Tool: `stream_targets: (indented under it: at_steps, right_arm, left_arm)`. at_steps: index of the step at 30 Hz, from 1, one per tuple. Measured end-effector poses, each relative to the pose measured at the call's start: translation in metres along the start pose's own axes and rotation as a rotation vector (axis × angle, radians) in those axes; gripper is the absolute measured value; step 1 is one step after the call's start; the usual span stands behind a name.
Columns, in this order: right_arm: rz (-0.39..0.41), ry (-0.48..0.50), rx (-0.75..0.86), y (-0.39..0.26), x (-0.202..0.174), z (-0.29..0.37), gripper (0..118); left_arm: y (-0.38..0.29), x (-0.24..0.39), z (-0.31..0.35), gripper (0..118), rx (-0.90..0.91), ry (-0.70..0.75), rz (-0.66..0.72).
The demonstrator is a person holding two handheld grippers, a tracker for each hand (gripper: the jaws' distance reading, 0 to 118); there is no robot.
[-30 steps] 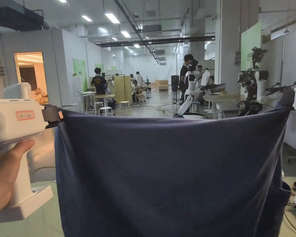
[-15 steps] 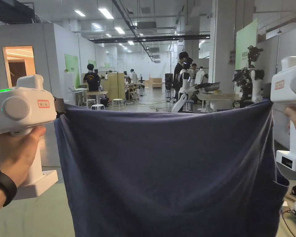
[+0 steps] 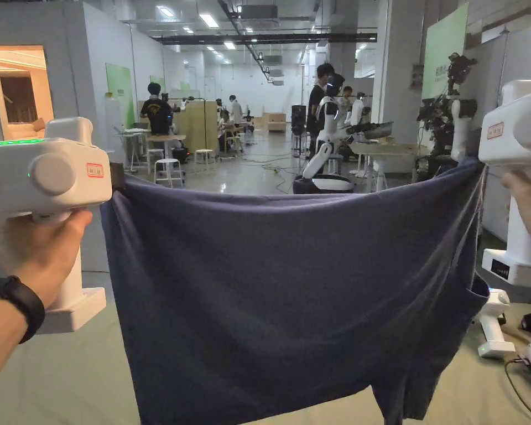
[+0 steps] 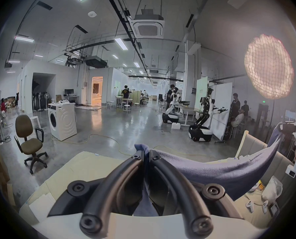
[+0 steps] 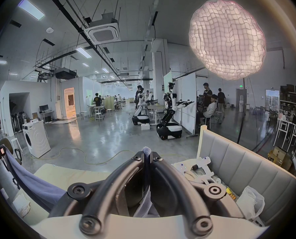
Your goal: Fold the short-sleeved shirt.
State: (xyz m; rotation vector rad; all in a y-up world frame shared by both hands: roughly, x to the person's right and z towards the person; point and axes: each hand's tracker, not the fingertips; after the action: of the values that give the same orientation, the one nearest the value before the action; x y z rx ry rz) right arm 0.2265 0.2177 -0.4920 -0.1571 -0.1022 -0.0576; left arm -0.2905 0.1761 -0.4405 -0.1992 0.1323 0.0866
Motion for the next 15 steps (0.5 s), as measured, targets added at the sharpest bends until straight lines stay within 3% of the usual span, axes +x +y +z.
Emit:
stream_targets:
  at_steps: [5, 7, 9, 15]
  right_arm:
    - [0.01, -0.006, -0.114, -0.081, 0.01, -0.015, 5]
    - [-0.025, 0.019, -0.188, -0.119, 0.021, -0.014, 5]
    - [-0.082, 0.04, -0.229, -0.153, 0.033, -0.003, 5]
    - [-0.117, 0.084, -0.304, -0.247, 0.072, 0.081, 5]
  left_arm:
    - [-0.069, -0.006, -0.011, 6, -0.113, -0.035, 0.089]
    - [-0.099, -0.009, -0.005, 6, -0.138, -0.071, 0.135]
    - [-0.127, -0.01, 0.009, 6, -0.164, -0.092, 0.103]
    - [-0.222, -0.026, 0.093, 6, -0.252, -0.188, 0.113]
